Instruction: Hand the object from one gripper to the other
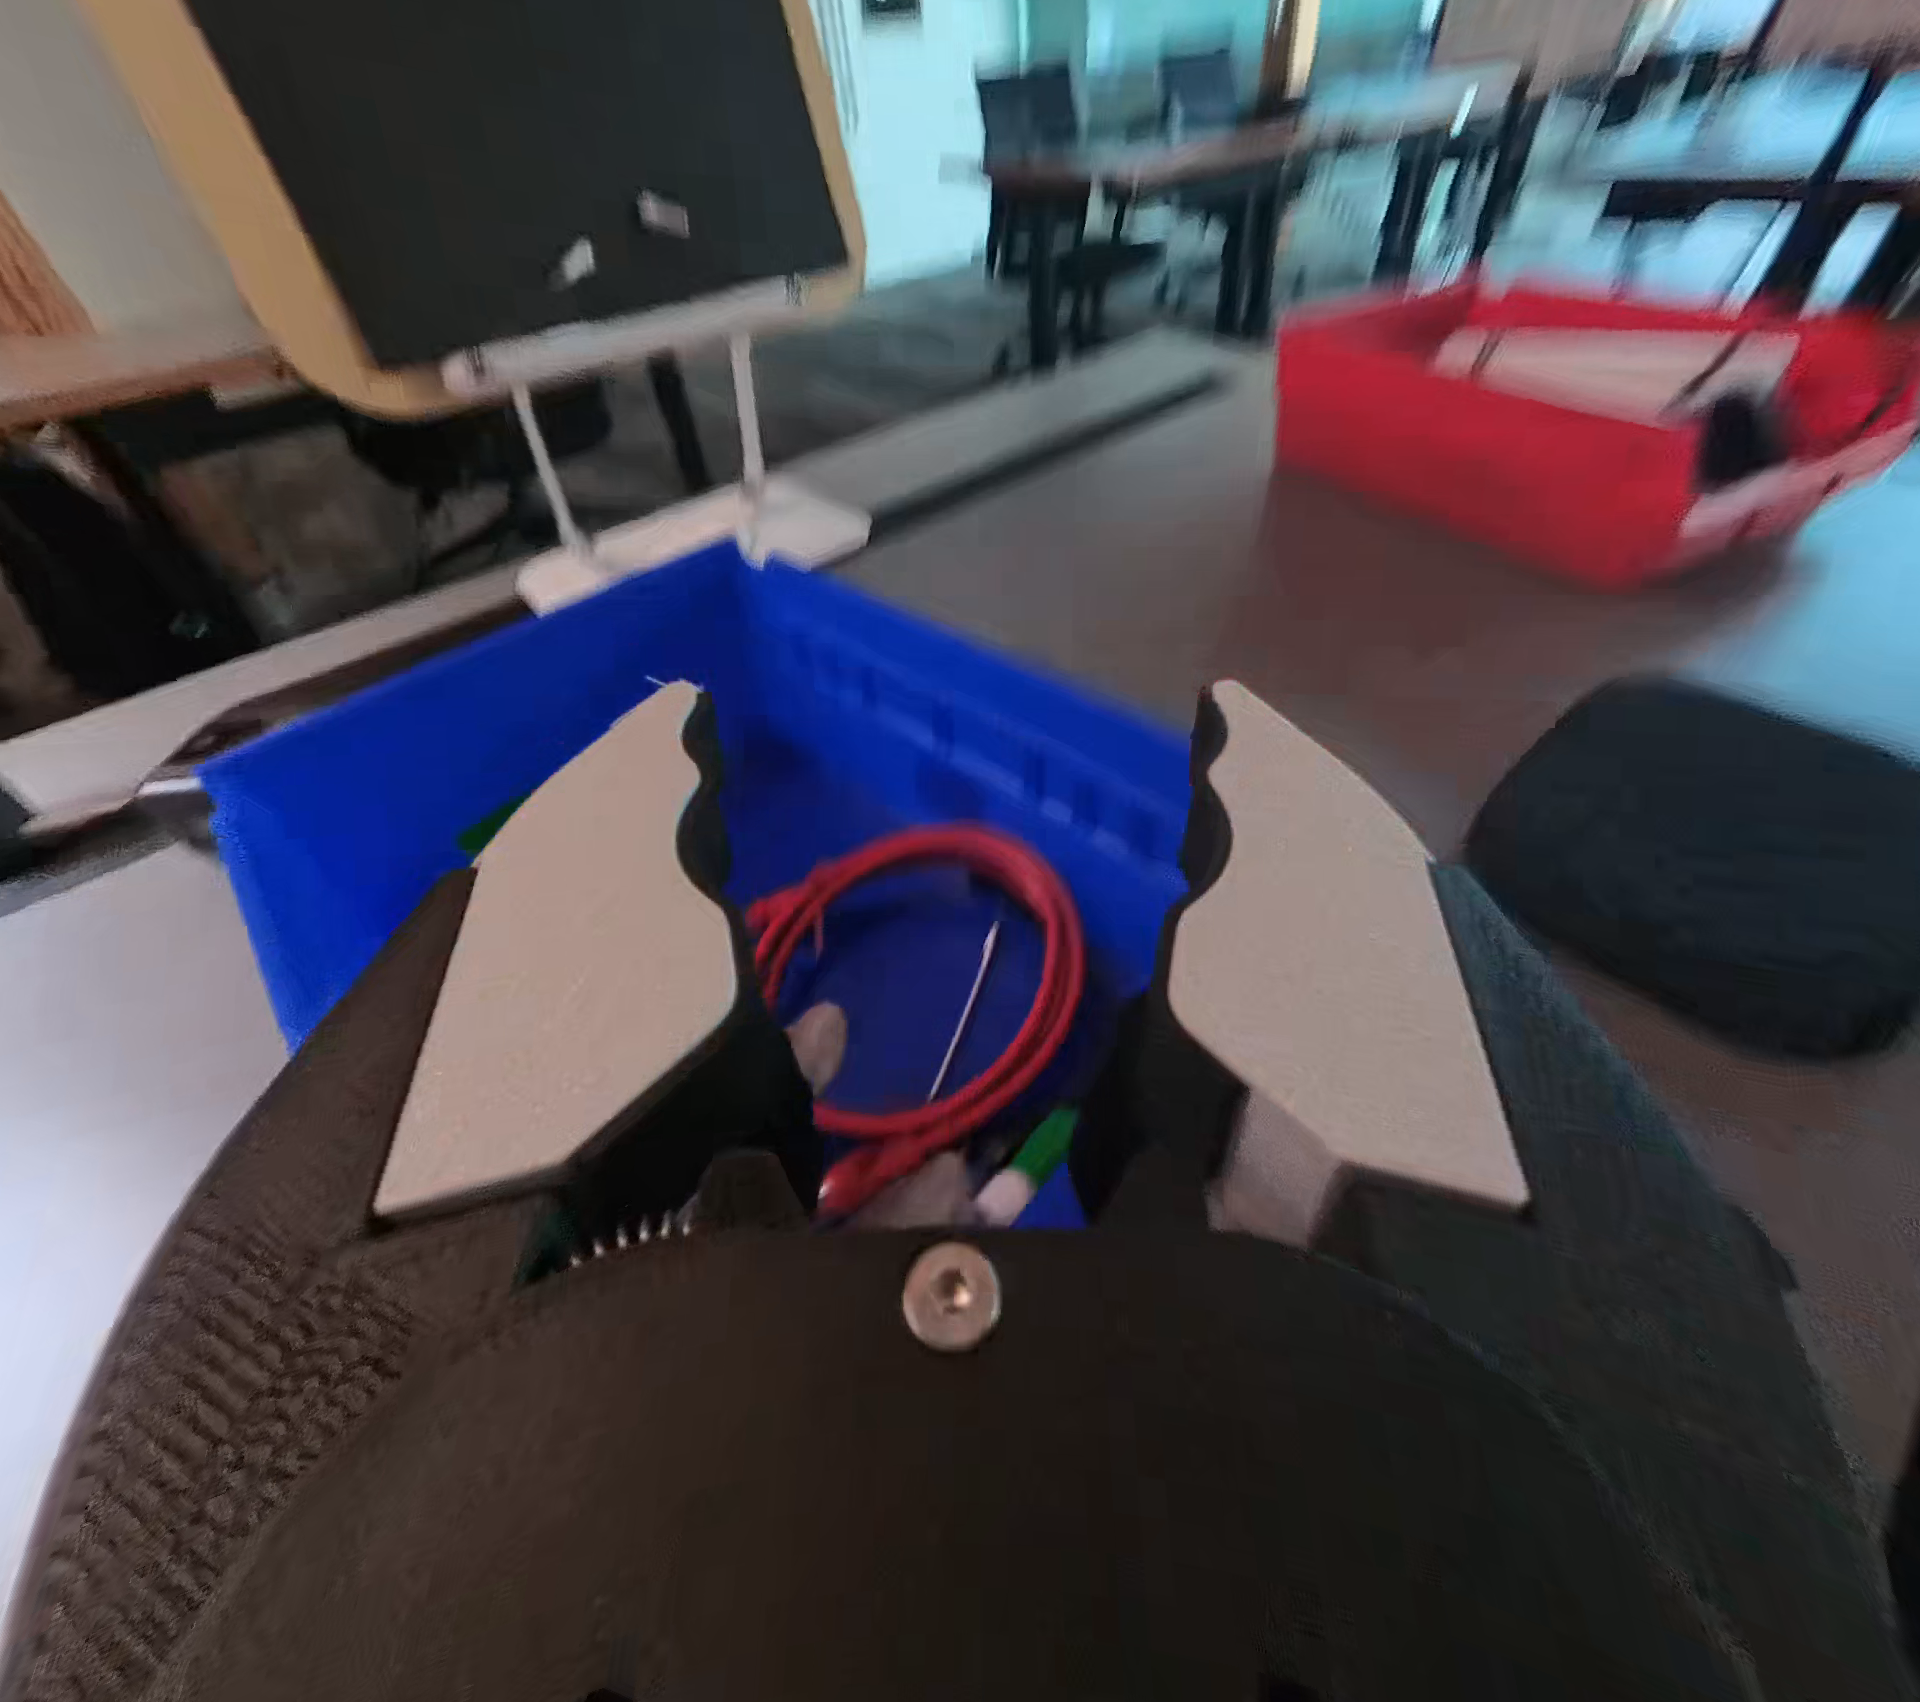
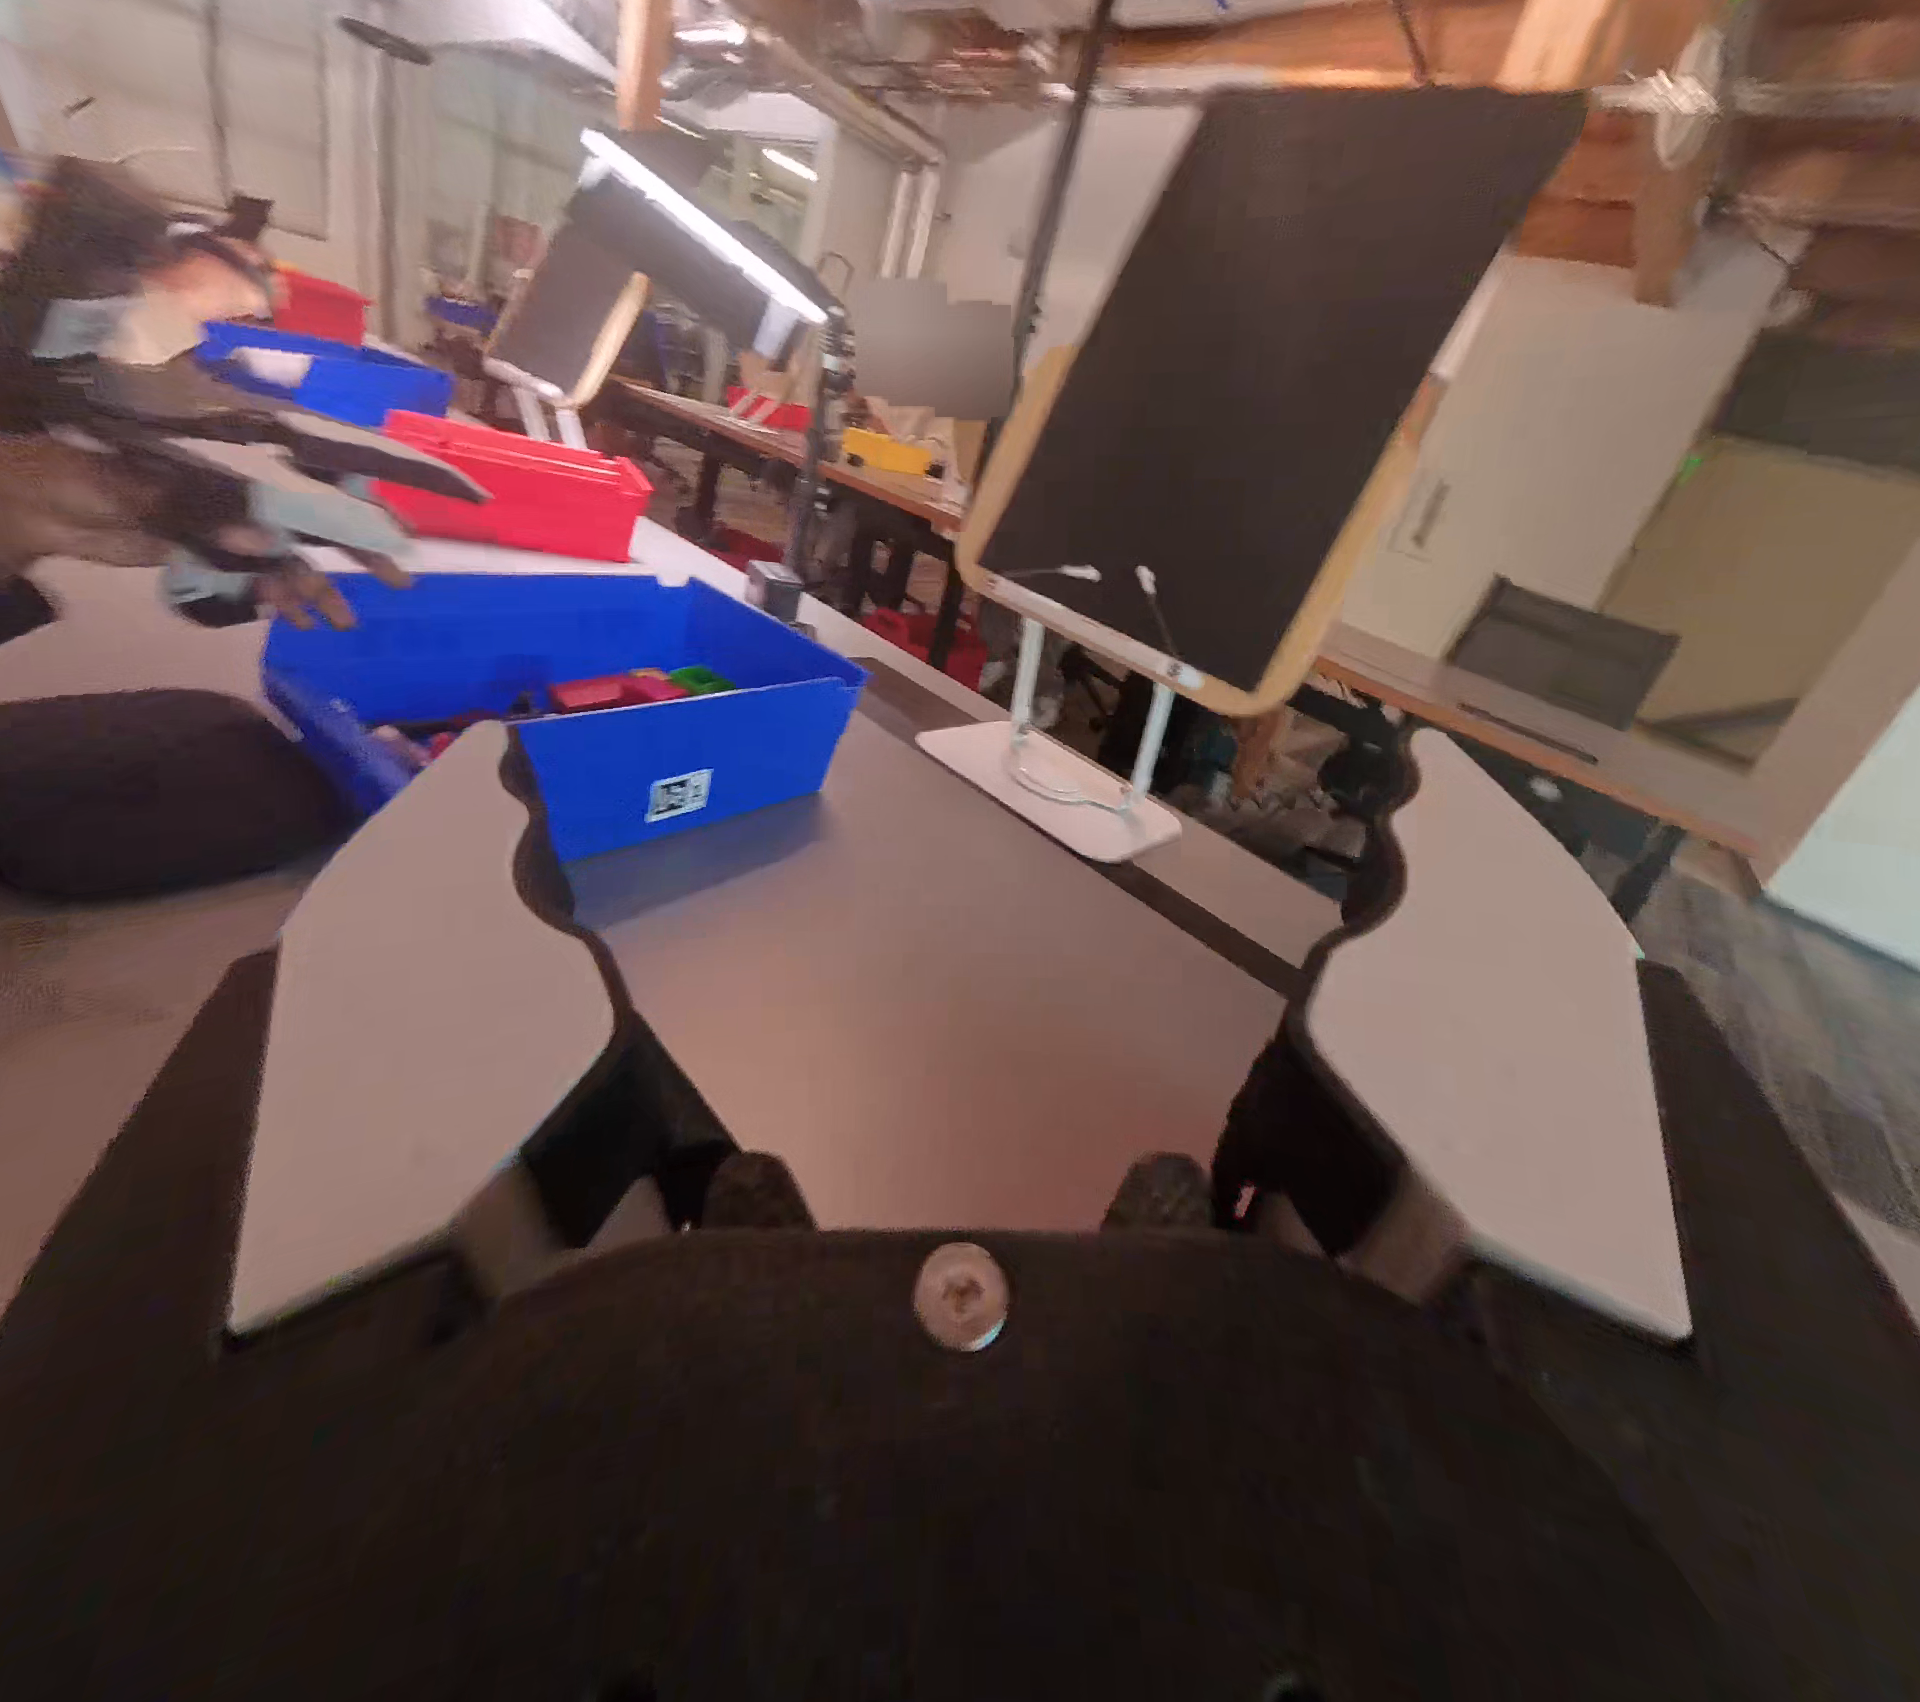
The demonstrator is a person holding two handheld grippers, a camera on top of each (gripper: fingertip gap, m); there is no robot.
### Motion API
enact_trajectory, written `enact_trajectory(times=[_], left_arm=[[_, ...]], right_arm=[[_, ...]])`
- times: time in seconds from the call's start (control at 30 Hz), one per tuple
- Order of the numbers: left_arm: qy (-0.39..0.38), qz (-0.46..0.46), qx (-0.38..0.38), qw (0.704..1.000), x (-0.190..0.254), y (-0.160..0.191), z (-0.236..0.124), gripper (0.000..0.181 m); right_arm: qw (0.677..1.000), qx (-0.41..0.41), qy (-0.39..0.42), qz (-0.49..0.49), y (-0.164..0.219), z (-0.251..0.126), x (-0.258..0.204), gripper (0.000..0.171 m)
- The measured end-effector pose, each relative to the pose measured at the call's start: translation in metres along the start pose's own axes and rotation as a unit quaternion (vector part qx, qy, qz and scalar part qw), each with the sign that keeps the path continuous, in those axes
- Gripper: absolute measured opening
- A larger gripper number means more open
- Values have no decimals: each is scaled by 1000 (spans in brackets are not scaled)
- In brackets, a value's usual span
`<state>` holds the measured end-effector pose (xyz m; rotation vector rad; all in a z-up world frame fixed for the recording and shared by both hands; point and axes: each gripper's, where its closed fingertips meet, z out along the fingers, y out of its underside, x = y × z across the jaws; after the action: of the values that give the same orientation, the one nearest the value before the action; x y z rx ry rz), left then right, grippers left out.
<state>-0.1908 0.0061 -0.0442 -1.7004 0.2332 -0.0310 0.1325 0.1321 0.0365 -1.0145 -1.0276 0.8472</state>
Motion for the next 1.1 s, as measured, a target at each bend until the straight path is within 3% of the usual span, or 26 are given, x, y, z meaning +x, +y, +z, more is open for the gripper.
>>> enact_trajectory(times=[0.2,0.37,0.47,0.73,0.8,0.87,1.0,1.1], left_arm=[[-50,92,-186,977,-23,65,40,83],[-49,94,-390,914,-43,119,53,67],[-52,82,-454,886,-57,135,58,57],[-47,39,-475,878,-67,161,66,35],[-49,38,-476,877,-67,162,65,14],[-52,43,-467,881,-67,161,65,13],[-78,54,-418,903,-69,143,61,11],[-102,71,-335,934,-69,111,56,11]], right_arm=[[998,1,-46,-34,-17,-17,-28,145],[997,25,-45,-55,-32,-32,-31,143],[997,38,-34,-53,-38,-37,-28,141],[996,54,-38,-60,-47,-41,-33,139],[996,55,-44,-61,-48,-41,-37,139],[995,52,-47,-65,-48,-40,-40,138],[995,46,-44,-73,-48,-37,-44,138],[995,53,-46,-71,-52,-34,-48,136]])
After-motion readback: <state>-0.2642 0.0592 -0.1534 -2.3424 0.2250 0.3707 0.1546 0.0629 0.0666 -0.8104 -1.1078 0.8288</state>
